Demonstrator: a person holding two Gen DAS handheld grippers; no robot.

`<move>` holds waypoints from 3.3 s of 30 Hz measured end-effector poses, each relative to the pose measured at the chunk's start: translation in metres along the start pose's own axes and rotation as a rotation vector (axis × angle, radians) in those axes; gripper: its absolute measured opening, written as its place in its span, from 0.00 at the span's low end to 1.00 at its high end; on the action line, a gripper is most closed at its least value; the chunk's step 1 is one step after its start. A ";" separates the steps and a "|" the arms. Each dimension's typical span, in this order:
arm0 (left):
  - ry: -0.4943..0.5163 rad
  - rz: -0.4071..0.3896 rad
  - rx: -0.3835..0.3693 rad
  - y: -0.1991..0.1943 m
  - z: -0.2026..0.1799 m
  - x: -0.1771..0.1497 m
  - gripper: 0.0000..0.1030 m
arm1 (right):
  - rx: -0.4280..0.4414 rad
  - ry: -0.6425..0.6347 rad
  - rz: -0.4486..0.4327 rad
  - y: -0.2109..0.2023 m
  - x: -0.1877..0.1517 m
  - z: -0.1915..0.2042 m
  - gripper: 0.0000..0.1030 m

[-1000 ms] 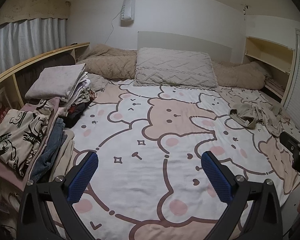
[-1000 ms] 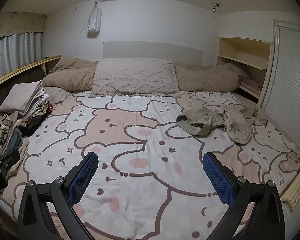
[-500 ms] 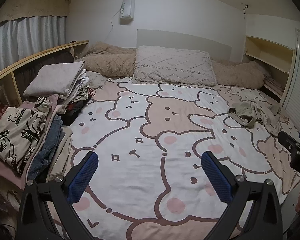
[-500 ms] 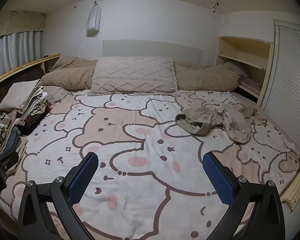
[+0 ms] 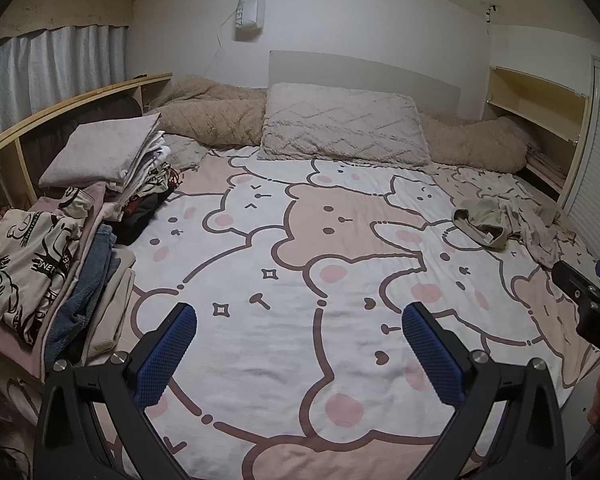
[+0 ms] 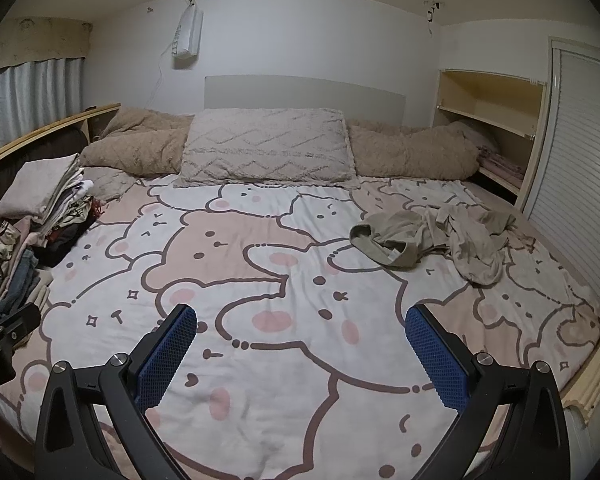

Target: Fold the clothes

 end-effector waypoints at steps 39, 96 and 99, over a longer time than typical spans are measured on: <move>-0.079 0.069 -0.104 0.088 -0.046 -0.001 1.00 | -0.233 0.211 0.117 0.221 -0.025 -0.182 1.00; -0.349 -0.275 0.025 -0.093 0.160 0.047 1.00 | 0.926 0.305 -0.436 -0.104 0.399 0.091 0.07; -0.325 -0.287 0.076 -0.107 0.180 0.042 1.00 | 0.930 0.296 -0.418 -0.104 0.381 0.088 0.07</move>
Point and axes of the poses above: each gripper's, at about its wrist camera, not at the fingertips, and y roughly the way its jaws point, z to its left, x to its top, the point moved 8 cm from there along y, roughly the way its jaws point, and after that the axes turned 3 degrees about -z, right-handed, at the moved point
